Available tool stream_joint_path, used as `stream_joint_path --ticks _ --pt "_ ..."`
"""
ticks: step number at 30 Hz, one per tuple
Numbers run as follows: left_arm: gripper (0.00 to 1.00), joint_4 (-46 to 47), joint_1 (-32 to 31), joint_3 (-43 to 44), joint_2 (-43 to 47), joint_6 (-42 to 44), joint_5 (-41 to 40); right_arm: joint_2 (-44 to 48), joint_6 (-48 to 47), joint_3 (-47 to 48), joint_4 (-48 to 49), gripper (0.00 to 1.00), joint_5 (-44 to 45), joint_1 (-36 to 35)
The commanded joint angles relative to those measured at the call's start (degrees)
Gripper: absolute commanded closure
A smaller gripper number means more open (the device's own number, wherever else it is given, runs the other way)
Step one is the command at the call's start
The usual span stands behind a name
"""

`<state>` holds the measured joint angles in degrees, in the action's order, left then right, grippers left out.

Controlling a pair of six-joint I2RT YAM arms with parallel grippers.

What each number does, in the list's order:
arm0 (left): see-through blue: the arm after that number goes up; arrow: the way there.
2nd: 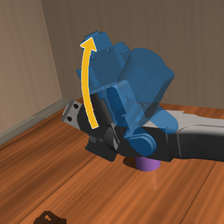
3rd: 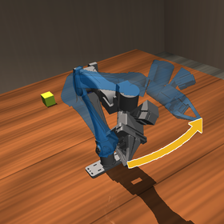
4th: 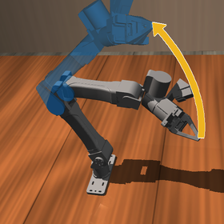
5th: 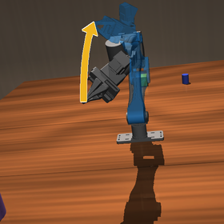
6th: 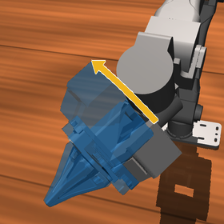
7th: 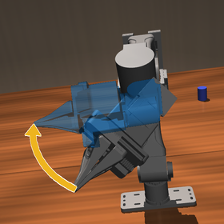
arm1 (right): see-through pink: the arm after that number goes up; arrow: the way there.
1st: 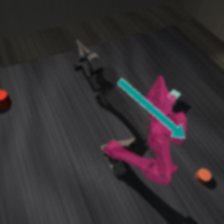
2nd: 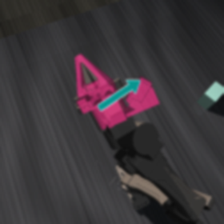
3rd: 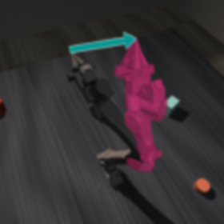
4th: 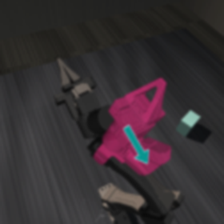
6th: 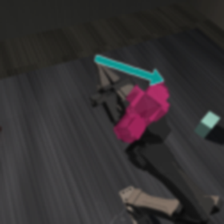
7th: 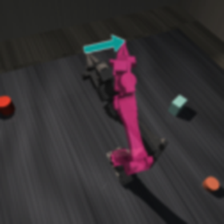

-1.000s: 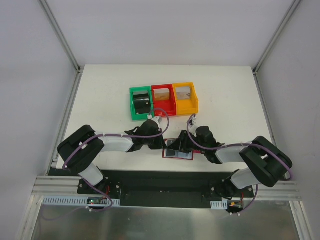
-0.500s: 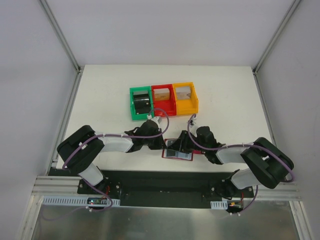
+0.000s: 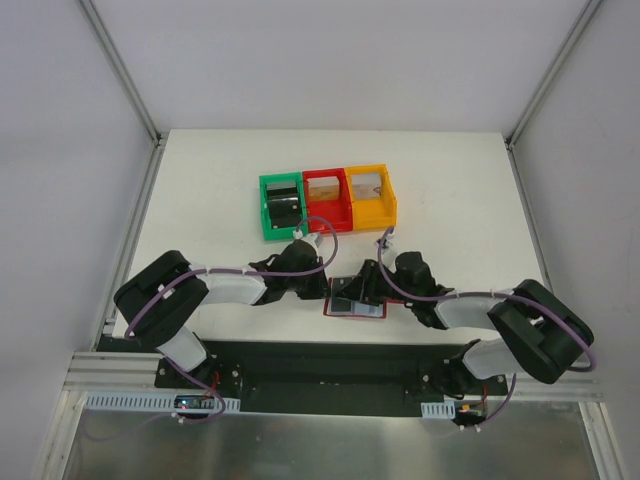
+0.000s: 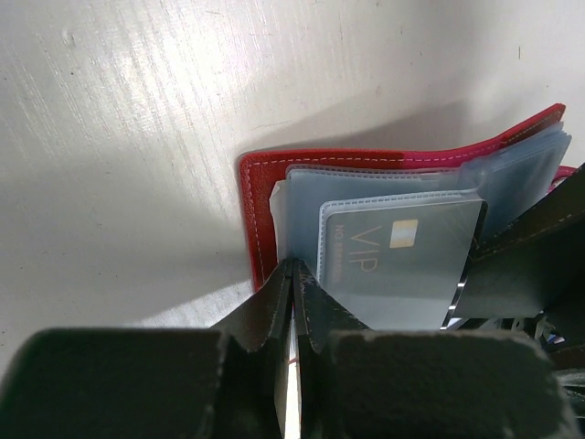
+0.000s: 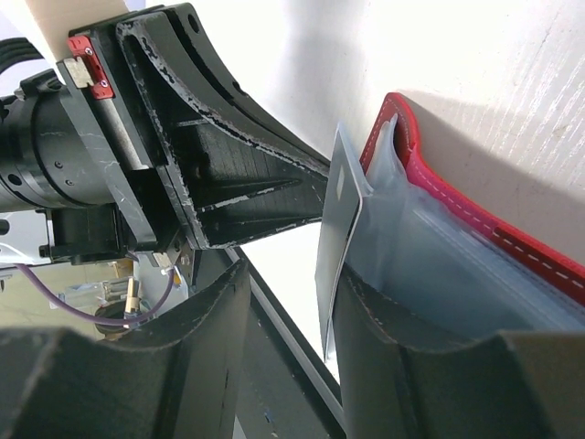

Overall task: Take the credit cards out of the card holder
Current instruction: Remove the credit card from the card holder.

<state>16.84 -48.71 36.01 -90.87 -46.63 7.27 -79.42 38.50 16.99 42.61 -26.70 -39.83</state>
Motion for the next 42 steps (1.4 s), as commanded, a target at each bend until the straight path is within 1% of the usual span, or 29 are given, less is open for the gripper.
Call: stream_joint_path --ticks 1,8,20,25,42 --pt "1.00 -5.15 -0.25 -1.12 -1.59 0.40 -2.61 3.04 -0.88 -0.29 1.61 0.58 -1.43 0.37" --pt "1.00 -5.41 -0.16 -1.29 -1.06 0.40 -2.61 4.80 -2.90 -0.29 -3.67 0.57 -0.28 0.90" --pt "1.00 -5.77 0.37 -1.64 -1.24 0.23 -3.14 6.73 -3.26 -0.56 -5.08 0.58 -0.46 1.60" --pt "1.00 -5.94 0.54 -1.82 -1.24 0.23 -3.14 7.52 -3.17 -0.65 -5.17 0.62 -0.46 1.95" --pt "1.00 -6.03 0.72 -2.17 -1.68 0.58 -3.05 9.98 -3.52 -0.82 -7.01 0.65 -0.72 3.36"
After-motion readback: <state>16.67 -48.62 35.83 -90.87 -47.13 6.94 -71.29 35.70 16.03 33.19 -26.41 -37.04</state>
